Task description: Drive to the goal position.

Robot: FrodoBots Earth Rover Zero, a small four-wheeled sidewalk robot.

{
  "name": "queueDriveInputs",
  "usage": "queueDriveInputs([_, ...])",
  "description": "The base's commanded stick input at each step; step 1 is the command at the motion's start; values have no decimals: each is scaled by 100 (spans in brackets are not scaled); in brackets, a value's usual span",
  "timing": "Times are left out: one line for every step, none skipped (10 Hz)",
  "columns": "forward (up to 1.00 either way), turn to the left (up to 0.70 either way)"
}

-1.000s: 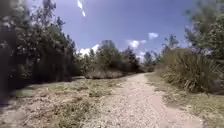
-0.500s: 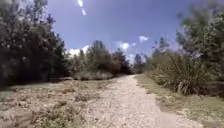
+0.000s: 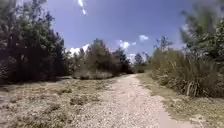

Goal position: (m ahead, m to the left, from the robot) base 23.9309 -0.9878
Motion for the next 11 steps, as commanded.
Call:
queueDriveInputs([50,0])
queueDriveInputs([50,0])
queueDriveInputs([50,0])
queueDriveInputs([50,0])
queueDriveInputs([50,0])
queueDriveInputs([50,0])
queueDriveInputs([50,0])
queueDriveInputs([50,0])
queueDriveInputs([50,0])
queueDriveInputs([50,0])
queueDriveInputs([50,0])
